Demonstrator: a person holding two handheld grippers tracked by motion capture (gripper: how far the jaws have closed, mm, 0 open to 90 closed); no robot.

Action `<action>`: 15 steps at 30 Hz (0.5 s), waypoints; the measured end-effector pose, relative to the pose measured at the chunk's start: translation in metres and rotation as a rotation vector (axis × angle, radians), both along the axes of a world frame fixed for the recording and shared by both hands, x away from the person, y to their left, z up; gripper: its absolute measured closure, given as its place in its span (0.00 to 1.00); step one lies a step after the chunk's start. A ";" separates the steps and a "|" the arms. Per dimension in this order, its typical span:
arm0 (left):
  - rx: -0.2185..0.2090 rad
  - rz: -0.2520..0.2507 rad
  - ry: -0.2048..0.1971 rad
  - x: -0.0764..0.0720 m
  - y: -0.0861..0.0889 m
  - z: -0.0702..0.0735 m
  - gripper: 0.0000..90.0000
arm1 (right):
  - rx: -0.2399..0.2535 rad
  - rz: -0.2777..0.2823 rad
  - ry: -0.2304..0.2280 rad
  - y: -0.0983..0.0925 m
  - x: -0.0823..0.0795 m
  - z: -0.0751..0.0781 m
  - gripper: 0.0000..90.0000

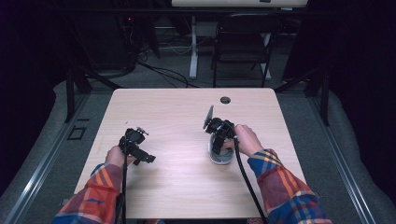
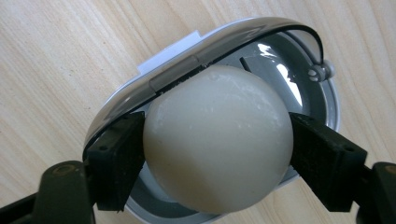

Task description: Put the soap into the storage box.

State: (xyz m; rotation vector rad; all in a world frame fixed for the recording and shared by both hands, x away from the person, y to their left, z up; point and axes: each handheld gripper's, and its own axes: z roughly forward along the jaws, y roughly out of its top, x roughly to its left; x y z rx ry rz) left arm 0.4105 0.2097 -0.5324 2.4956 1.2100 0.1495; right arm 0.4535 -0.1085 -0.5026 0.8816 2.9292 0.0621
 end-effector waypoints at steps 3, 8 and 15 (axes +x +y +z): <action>0.000 -0.001 0.001 0.000 0.000 0.000 0.00 | 0.017 -0.007 -0.001 -0.003 -0.001 0.004 0.21; 0.001 -0.002 0.001 0.000 0.000 0.000 0.00 | 0.031 -0.010 0.005 -0.005 -0.001 0.005 0.19; 0.001 -0.003 0.001 0.000 0.000 0.000 0.00 | 0.054 -0.005 -0.010 -0.005 -0.005 0.010 0.19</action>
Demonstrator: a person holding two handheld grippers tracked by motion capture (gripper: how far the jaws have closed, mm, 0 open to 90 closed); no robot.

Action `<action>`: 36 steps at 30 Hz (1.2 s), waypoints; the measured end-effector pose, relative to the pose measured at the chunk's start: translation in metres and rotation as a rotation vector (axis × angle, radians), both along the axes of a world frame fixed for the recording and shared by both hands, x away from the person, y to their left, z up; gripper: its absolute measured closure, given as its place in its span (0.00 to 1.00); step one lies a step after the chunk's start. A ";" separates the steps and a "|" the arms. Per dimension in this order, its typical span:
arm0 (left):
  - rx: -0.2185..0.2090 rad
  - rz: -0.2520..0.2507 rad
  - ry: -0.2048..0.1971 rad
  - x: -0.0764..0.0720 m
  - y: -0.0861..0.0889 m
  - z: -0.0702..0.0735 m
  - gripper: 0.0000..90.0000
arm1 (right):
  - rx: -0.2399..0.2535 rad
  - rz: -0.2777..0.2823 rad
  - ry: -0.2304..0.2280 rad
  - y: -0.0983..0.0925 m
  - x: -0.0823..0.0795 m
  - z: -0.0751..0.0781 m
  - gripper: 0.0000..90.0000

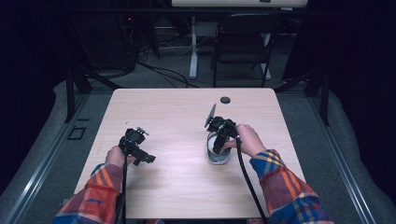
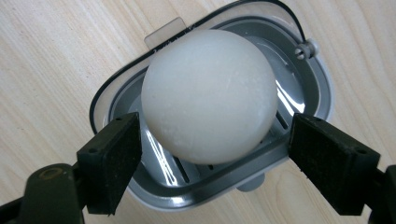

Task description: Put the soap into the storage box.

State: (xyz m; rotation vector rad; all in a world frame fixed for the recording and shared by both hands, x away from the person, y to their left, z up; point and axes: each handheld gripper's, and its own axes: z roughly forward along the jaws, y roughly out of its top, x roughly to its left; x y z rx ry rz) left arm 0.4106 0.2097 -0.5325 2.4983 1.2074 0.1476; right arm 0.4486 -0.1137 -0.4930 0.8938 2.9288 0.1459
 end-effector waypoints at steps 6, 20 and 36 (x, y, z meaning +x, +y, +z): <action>-0.001 0.000 -0.001 0.000 0.000 0.000 0.00 | 0.005 0.001 -0.011 -0.004 -0.004 0.009 0.17; 0.002 0.003 -0.002 -0.001 0.000 0.000 0.00 | 0.070 -0.030 -0.076 -0.040 -0.020 0.039 0.06; -0.021 0.016 -0.007 -0.001 0.000 0.001 0.00 | 0.084 -0.085 -0.134 -0.087 -0.039 0.041 0.00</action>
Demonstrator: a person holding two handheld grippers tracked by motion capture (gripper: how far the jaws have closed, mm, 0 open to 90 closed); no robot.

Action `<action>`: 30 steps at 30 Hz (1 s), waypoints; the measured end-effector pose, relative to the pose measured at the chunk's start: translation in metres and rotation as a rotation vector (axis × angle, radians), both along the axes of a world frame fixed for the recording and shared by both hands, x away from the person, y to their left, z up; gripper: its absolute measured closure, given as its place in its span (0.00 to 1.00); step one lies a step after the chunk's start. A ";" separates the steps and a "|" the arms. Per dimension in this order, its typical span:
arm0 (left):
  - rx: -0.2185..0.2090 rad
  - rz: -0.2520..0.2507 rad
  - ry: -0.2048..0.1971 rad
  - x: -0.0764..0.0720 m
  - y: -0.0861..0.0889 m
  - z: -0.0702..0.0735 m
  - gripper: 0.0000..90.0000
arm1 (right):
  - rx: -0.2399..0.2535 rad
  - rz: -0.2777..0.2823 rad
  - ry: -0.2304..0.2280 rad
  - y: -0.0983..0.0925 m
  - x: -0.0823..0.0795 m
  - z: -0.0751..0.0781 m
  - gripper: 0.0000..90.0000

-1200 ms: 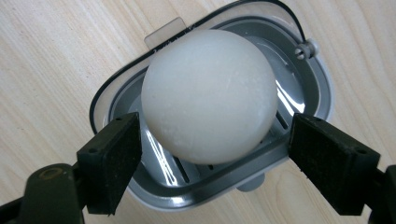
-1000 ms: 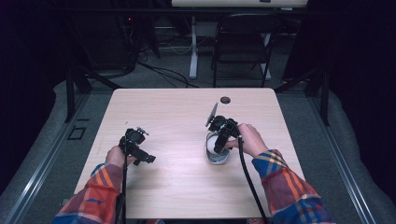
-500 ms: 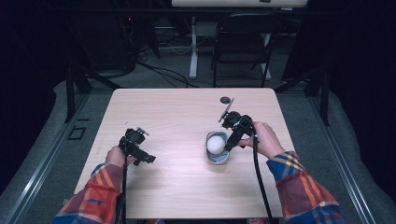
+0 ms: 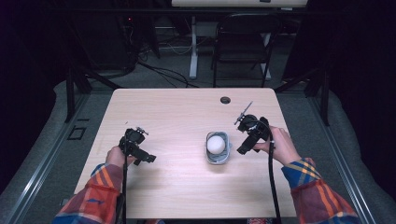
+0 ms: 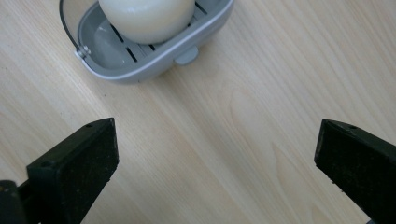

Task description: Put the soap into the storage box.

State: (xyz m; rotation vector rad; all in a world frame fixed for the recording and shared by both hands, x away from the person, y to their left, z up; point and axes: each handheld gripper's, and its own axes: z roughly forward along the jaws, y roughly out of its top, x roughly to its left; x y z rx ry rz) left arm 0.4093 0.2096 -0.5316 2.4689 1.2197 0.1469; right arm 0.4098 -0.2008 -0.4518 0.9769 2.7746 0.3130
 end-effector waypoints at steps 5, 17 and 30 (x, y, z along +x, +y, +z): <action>0.005 -0.001 0.005 0.000 0.000 0.000 0.00 | -0.001 -0.032 -0.004 -0.015 -0.006 -0.003 0.00; 0.008 -0.007 0.007 0.000 -0.001 -0.001 0.00 | -0.035 -0.082 0.018 -0.050 -0.023 -0.024 0.00; 0.017 -0.019 0.015 0.000 -0.002 -0.002 0.00 | -0.086 -0.110 0.074 -0.084 -0.039 -0.048 0.00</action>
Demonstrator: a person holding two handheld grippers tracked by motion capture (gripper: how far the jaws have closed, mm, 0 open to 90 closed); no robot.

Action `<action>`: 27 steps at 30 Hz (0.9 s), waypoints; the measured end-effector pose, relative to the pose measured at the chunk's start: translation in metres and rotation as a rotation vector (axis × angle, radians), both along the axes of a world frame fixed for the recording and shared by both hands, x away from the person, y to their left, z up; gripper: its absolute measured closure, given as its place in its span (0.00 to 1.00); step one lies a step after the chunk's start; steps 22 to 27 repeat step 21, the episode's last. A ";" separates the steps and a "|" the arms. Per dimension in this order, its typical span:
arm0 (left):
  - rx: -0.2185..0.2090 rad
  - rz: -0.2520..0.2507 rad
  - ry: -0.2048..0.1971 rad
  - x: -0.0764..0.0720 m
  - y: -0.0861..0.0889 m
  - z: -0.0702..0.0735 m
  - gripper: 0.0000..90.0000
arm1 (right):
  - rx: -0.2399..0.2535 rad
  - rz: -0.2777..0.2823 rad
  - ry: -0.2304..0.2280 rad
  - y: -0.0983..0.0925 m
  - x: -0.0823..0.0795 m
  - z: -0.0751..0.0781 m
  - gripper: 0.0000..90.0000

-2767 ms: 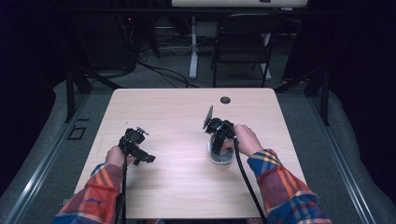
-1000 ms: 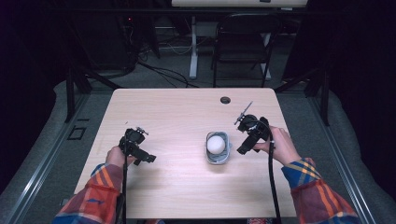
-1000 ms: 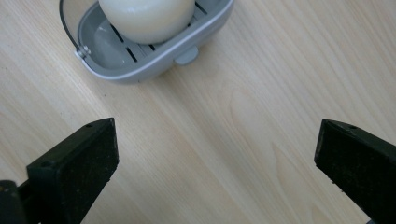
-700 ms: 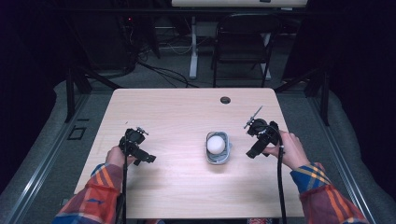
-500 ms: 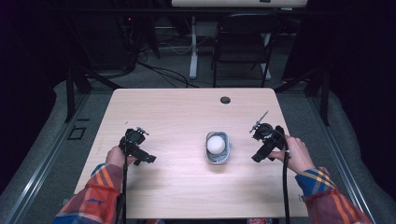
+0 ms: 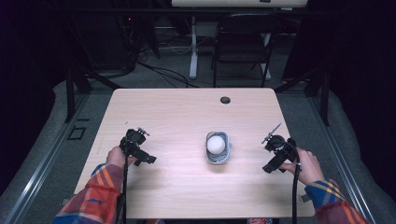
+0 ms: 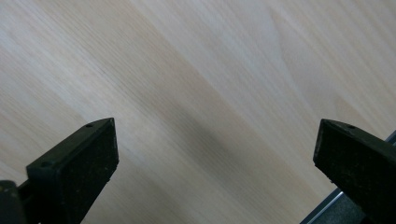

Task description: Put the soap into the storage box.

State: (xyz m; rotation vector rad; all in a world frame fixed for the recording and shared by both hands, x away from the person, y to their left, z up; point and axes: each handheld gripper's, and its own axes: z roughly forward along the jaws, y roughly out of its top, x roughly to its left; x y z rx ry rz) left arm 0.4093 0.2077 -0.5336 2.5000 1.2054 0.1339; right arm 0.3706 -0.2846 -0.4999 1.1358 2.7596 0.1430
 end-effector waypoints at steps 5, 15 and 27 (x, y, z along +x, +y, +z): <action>-0.002 -0.016 0.004 0.000 -0.001 -0.001 0.00 | 0.077 -0.072 -0.040 -0.015 -0.011 -0.024 0.00; 0.004 -0.041 -0.001 -0.001 -0.002 -0.001 0.00 | 0.044 -0.078 -0.033 -0.013 -0.014 -0.034 0.00; 0.004 -0.059 -0.004 -0.001 -0.003 -0.001 0.00 | -0.006 -0.066 0.000 -0.017 -0.009 -0.036 0.01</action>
